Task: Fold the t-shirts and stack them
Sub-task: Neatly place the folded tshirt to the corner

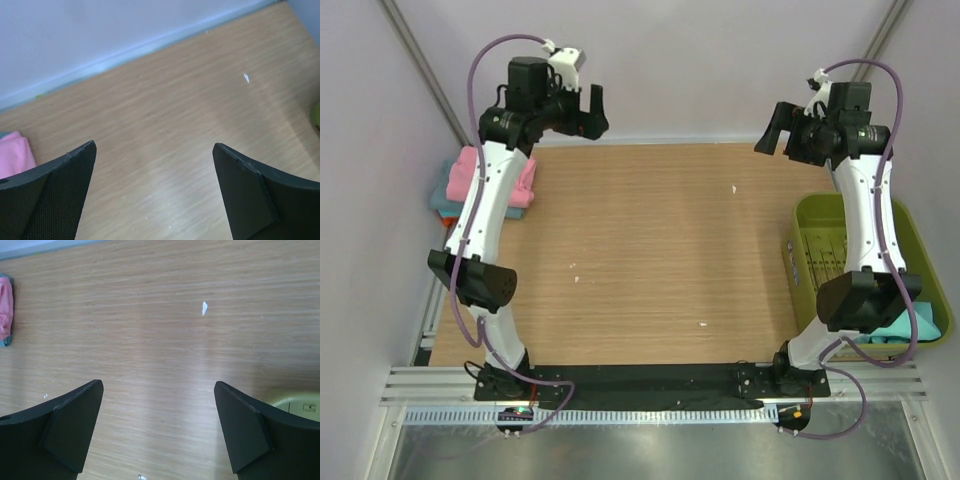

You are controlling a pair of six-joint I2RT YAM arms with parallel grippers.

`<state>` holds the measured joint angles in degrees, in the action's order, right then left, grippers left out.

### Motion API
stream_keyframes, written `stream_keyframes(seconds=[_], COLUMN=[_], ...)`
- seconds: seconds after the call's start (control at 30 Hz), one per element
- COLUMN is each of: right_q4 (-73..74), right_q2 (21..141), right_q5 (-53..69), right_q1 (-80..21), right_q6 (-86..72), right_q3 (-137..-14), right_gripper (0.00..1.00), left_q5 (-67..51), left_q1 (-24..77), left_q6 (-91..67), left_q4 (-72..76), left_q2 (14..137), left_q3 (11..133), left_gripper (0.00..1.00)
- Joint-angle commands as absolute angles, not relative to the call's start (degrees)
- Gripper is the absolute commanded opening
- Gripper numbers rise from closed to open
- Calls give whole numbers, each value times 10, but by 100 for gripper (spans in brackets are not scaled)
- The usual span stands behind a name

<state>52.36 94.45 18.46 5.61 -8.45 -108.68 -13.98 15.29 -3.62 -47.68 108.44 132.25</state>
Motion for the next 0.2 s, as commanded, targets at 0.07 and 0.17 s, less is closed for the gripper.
stream_keyframes(seconds=[0.07, 0.17], right_q4=[599, 580], right_q2=[898, 882], right_q5=[168, 184], right_q1=[58, 59], right_q6=[-94, -104], right_q3=[-1125, -1114], right_gripper=[100, 100], left_q5=[-134, -97], left_q1=[172, 193], left_q6=[-8, -6], left_q4=[-517, -512], left_q2=[1044, 1027], left_q3=[1284, 1256], left_gripper=[99, 100])
